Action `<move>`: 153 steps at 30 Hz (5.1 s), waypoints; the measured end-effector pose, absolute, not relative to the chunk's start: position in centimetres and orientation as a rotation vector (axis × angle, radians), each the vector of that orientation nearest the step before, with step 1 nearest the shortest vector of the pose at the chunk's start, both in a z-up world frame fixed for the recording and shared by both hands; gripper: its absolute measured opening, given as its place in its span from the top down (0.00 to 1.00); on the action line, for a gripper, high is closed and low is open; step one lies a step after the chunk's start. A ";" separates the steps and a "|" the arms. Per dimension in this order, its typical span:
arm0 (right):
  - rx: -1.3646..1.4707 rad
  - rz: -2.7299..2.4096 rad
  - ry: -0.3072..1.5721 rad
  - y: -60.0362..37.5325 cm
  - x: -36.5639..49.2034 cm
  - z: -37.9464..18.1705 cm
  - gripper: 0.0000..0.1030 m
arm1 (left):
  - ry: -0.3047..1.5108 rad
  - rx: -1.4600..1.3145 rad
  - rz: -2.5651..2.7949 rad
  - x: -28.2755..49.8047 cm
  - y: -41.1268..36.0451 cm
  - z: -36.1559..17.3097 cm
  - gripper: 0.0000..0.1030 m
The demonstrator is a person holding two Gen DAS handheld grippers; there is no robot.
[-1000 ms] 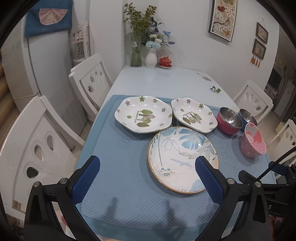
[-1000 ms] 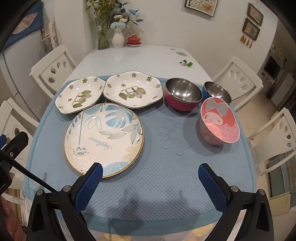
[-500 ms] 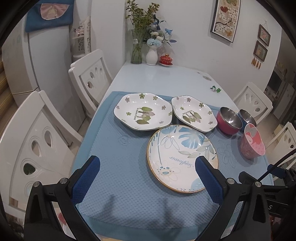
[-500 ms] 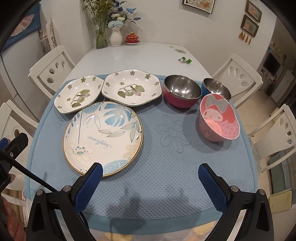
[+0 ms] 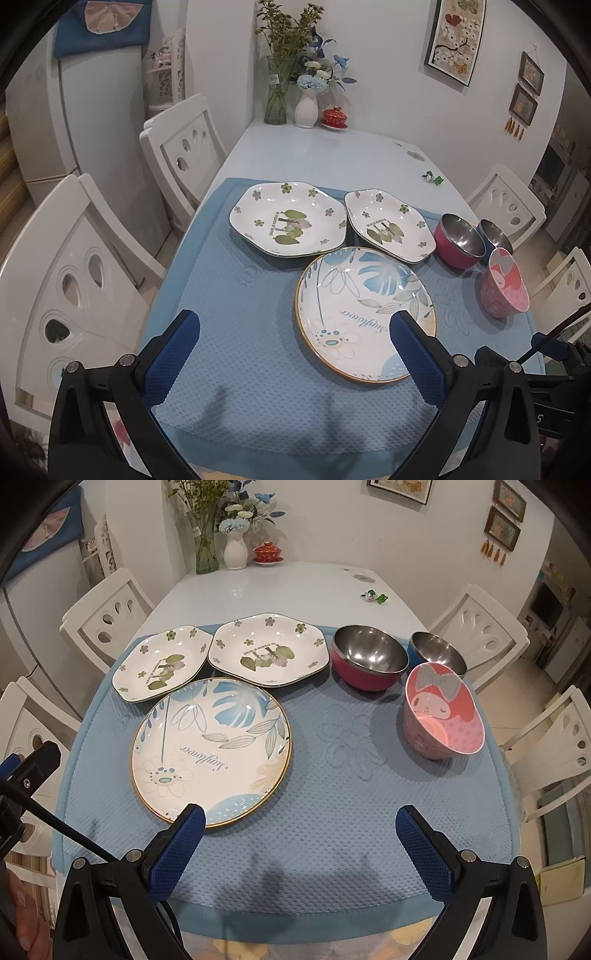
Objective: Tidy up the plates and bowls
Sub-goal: 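Move both grippers toward the rim of the blue-leaf round plate, then close both grippers on the rim of the blue-leaf plate, then lift the blue-leaf plate with both grippers and lower it at the cloth edge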
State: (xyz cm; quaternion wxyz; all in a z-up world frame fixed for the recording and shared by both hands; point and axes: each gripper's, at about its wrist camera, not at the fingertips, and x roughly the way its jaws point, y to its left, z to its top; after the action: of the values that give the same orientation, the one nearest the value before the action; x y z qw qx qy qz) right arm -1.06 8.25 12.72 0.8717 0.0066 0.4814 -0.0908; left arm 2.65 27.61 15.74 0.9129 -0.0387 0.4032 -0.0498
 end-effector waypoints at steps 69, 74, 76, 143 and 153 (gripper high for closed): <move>0.201 0.016 1.162 4.3 9.5 4.3 0.09 | 1.050 -0.052 -0.268 13.6 27.5 6.1 0.06; 0.234 0.047 1.163 3.5 11.0 3.2 0.12 | 1.103 -0.076 -0.305 14.9 27.1 4.3 0.26; 0.231 0.061 1.166 3.5 11.4 2.8 0.19 | 1.121 -0.082 -0.320 15.1 26.8 3.6 0.39; 0.153 0.176 1.360 11.7 1.5 2.3 0.69 | 1.235 -0.187 -0.204 2.3 31.3 3.3 0.67; 0.179 0.182 1.332 10.3 1.3 4.0 0.69 | 1.136 -0.153 -0.146 2.8 32.1 5.7 0.66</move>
State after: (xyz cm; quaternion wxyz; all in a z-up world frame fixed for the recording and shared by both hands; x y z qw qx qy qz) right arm 1.30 10.29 4.04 0.7787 0.0828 0.6162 0.0841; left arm 2.82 32.06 5.73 0.8377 -0.0722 0.5369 -0.0692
